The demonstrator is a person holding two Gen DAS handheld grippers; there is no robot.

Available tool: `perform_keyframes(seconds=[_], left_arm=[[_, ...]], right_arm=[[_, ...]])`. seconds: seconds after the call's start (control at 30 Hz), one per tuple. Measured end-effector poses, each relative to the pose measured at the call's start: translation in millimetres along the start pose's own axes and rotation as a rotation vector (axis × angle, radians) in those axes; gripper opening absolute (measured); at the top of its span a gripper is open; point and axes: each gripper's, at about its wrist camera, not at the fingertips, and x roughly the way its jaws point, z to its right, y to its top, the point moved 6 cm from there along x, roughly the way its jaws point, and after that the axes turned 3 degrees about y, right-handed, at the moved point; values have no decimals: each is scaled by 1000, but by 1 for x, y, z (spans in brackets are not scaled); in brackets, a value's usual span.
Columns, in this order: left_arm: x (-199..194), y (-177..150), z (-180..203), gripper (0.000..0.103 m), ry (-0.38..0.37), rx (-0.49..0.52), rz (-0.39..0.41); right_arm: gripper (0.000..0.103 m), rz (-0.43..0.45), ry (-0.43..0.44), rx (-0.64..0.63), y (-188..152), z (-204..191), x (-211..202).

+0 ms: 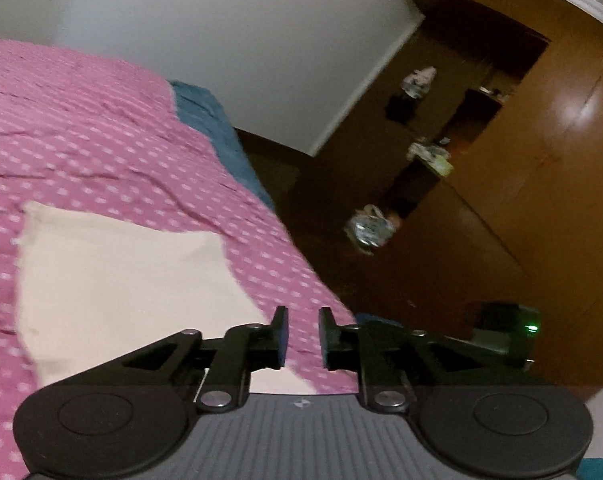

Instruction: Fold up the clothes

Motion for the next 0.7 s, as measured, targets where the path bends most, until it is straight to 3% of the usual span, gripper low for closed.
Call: perform_keyframes(seconds=[0.07,0.13,0.27,0.37,0.47,0.7], left_arm=[[-5,0,-17,20,81,14,6],[-6,-8,-36,20,154,18,-21],[-3,-37,-66,20,224,-5,-106],[-6,-55,-78,20,256,-20,-146],[-7,-70,-88,20,279,-26,-180],[-23,-66,-88,22,297,24,-157]], right_arm=[[101,-28,11,-37,-2,-8,6],[92,-58,24,-72,-5,-16,14],[80,-135,42,-192,-18,-41,40],[67,-179,71,-257,-24,-57,54],[62,-236,80,-297,-33,-62,68],[43,-357,40,-350,-56,-56,86]])
